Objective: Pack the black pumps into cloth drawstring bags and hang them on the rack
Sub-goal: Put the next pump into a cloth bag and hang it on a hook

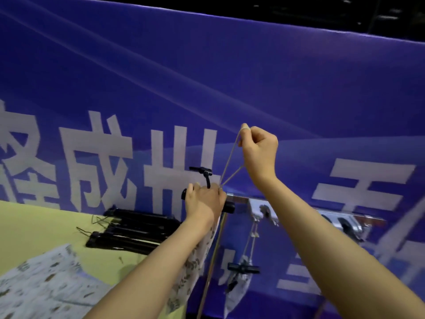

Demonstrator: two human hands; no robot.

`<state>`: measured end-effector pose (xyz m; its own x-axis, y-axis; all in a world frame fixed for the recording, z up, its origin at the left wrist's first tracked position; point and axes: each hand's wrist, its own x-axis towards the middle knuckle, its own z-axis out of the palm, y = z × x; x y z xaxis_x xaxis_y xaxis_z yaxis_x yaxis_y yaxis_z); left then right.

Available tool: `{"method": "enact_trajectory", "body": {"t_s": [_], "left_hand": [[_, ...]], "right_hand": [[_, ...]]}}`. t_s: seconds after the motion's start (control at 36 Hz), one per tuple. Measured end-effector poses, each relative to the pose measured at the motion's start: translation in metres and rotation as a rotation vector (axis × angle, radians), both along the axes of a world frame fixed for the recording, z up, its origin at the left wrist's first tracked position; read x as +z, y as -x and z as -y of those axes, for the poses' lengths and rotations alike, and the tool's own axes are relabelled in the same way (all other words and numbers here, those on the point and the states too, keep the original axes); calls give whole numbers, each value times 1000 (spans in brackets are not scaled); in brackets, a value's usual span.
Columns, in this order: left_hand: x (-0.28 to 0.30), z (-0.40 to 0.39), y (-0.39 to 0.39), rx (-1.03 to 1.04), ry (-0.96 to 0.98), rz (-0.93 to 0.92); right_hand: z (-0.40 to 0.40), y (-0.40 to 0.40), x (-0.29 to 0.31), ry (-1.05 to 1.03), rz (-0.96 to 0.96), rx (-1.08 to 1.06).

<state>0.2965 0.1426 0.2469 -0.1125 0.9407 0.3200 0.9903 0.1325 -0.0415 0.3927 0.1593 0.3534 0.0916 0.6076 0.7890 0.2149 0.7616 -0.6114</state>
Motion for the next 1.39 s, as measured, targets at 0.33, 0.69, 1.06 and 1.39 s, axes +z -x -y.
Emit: {"method": "enact_trajectory", "body": {"t_s": [0.33,0.69,1.06,1.39], "left_hand": [[-54,-14,-116,35,26,337],[-127,-31,-160,41,336,403],[-125,-95,-200,-246,445,965],[-158,-142,-200,-41,250,1418]], "right_hand": [[-25,-118,-49,226,0,41],[-55,-171,-173,613,166,41],[-100,-218,-223,910,340,-49],[-138,-217,-251,817,295,-72]]}}
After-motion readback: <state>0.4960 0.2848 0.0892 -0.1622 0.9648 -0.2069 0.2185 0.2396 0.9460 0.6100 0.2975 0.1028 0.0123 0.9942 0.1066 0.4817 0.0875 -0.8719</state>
